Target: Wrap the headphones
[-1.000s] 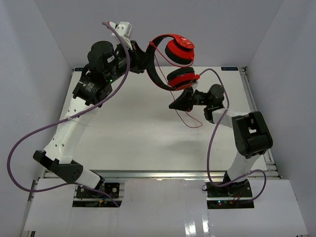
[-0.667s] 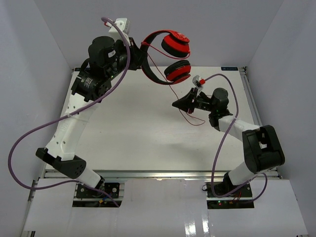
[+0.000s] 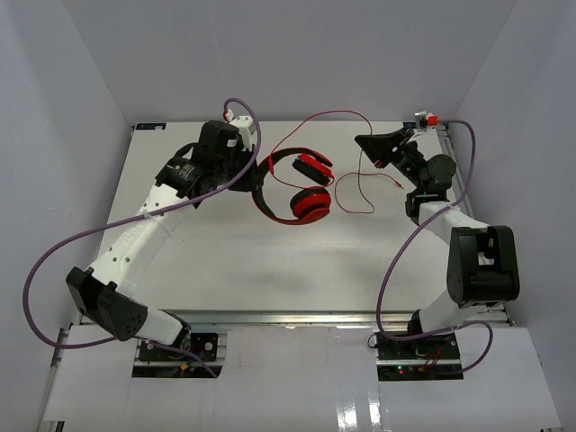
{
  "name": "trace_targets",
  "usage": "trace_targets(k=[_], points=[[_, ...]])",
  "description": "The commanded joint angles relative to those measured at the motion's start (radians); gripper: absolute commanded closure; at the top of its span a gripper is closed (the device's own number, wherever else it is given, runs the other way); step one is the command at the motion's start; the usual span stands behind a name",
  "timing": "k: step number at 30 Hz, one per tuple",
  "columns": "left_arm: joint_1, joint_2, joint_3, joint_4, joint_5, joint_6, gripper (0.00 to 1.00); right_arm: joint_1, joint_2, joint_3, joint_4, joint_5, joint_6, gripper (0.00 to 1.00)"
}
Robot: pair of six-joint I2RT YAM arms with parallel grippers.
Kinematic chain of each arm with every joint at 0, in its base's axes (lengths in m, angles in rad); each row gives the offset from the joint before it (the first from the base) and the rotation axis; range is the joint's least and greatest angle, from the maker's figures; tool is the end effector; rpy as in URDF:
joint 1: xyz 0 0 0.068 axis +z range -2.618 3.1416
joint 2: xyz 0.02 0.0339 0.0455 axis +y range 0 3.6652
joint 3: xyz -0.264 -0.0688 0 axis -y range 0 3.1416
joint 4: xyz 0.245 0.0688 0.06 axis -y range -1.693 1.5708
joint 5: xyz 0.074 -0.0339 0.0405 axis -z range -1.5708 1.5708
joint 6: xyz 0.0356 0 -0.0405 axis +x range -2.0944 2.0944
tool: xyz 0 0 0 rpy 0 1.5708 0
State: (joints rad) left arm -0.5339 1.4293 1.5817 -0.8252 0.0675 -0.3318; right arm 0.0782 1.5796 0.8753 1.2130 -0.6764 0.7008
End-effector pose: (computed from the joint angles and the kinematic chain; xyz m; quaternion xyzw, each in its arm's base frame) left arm 0.2583 -0.1555 0.4031 0.1054 0.8943 -0.2096 0.3811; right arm 0.3340 0.0485 0.3141 -0.1260 0.5424 0.4643 0.6887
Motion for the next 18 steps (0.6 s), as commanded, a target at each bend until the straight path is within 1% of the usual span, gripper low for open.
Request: trace_targets(k=[1, 6, 9, 14, 18], points=[[0.0, -0.105, -0.004, 0.028, -0.003, -0.016, 1.0, -0.023, -0.001, 0.005, 0.124, 0.009, 0.039, 0.92], [0.0, -0.085, 0.035, 0.015, -0.019, -0.003, 1.0, -0.046, -0.014, -0.015, 0.122, 0.015, 0.031, 0.92], [0.0, -0.072, 0.086, -0.006, -0.05, 0.009, 1.0, -0.065, -0.027, -0.043, 0.123, 0.023, 0.02, 0.92], [0.0, -0.051, 0.168, -0.025, -0.053, 0.024, 1.0, -0.066, -0.025, -0.067, 0.093, -0.013, -0.018, 0.92], [0.0, -0.024, 0.275, -0.043, -0.091, 0.032, 1.0, -0.066, -0.022, -0.109, 0.069, -0.049, -0.064, 0.92]])
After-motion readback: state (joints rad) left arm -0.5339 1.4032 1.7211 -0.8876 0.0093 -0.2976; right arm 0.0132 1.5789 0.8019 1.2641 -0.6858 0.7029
